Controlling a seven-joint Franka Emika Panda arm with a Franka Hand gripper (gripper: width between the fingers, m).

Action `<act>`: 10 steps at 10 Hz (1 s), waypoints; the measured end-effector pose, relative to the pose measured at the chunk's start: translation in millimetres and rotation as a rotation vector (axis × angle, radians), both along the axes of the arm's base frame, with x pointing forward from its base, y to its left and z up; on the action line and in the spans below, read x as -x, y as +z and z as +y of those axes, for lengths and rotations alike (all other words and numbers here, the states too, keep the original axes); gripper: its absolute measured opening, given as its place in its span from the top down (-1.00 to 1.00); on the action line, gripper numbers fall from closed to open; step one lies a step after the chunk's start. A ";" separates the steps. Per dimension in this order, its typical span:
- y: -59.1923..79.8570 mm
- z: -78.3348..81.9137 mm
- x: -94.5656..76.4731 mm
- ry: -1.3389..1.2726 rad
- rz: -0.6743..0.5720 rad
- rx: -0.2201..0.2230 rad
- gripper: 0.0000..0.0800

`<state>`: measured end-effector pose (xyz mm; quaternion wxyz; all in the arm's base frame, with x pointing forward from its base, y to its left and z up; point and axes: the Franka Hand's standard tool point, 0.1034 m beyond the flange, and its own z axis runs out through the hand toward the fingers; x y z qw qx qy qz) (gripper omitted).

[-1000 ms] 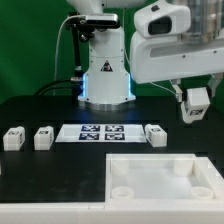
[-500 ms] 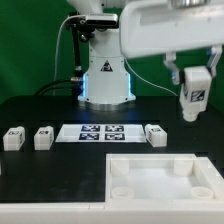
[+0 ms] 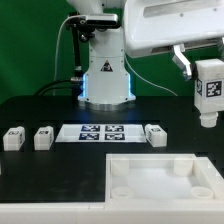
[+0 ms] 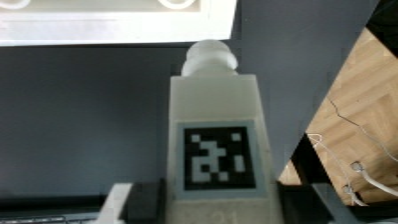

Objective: Assemble one leg

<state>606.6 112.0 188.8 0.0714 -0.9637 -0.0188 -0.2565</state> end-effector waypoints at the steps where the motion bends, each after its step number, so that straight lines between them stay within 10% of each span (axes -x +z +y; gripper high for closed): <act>1: -16.3 -3.2 -2.8 0.010 -0.017 0.009 0.27; 5: -54.1 -10.0 -30.4 0.042 -0.039 0.029 0.27; 10: -80.3 -14.5 -24.1 0.042 -0.035 0.033 0.27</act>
Offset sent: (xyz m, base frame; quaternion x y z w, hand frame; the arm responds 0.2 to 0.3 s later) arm 0.0295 -0.0151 -0.0187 -0.0137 0.0528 -0.0489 0.9973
